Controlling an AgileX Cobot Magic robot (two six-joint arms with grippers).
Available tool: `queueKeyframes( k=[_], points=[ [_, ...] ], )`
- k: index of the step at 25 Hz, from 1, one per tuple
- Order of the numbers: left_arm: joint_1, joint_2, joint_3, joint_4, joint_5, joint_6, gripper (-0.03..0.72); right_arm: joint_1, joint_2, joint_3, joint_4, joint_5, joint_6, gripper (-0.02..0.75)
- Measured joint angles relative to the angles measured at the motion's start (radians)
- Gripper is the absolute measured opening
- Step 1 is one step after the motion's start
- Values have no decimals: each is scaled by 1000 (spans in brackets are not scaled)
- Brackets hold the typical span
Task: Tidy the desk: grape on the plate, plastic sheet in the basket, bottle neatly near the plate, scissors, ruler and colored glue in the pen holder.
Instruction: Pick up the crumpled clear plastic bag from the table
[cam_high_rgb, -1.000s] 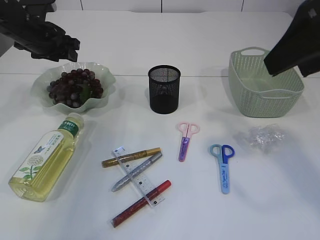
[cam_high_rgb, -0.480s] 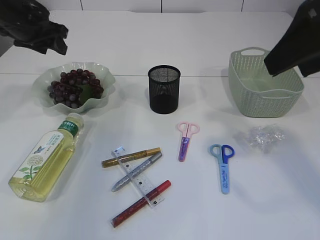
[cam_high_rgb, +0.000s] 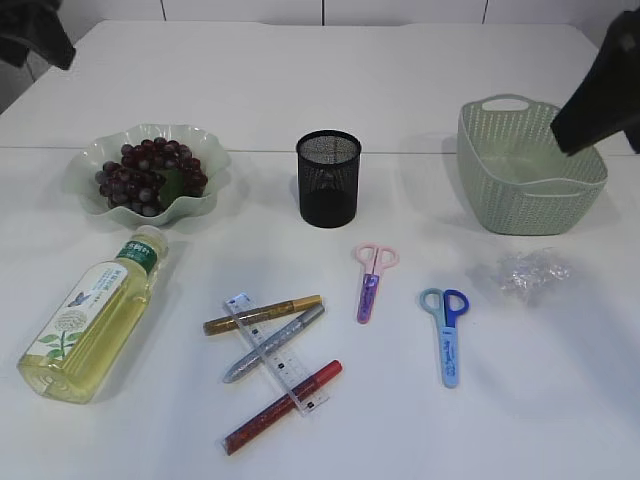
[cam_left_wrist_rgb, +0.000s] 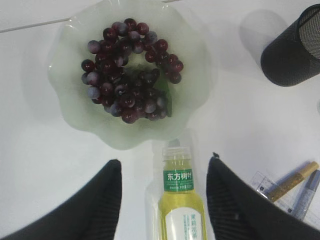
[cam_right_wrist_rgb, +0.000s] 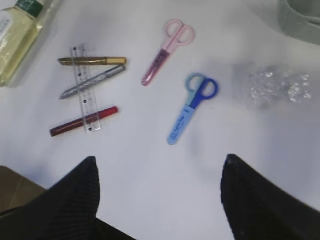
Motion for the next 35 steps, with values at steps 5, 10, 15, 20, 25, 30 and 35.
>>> queueKeyframes(
  k=[5,10,15,20,25,30,35],
  points=[
    [0,-96,0,24,113,-27,401,0,0,0,-163,0,172,585],
    [0,-149,0,32,188,-36,401,0,9,0,-290,4,301,585],
    [0,-179,0,20,192,-38,401,0,102,0,-294,20,370,585],
    [0,-192,0,20,194,-40,401,0,206,0,-217,0,393,585],
    [0,-194,0,14,196,-48,401,0,308,0,-212,-51,396,585],
    [0,-194,0,10,196,-50,401,0,398,0,-242,-93,397,585],
    [0,-194,0,10,198,-52,401,0,432,5,-267,-221,418,585]
  ],
)
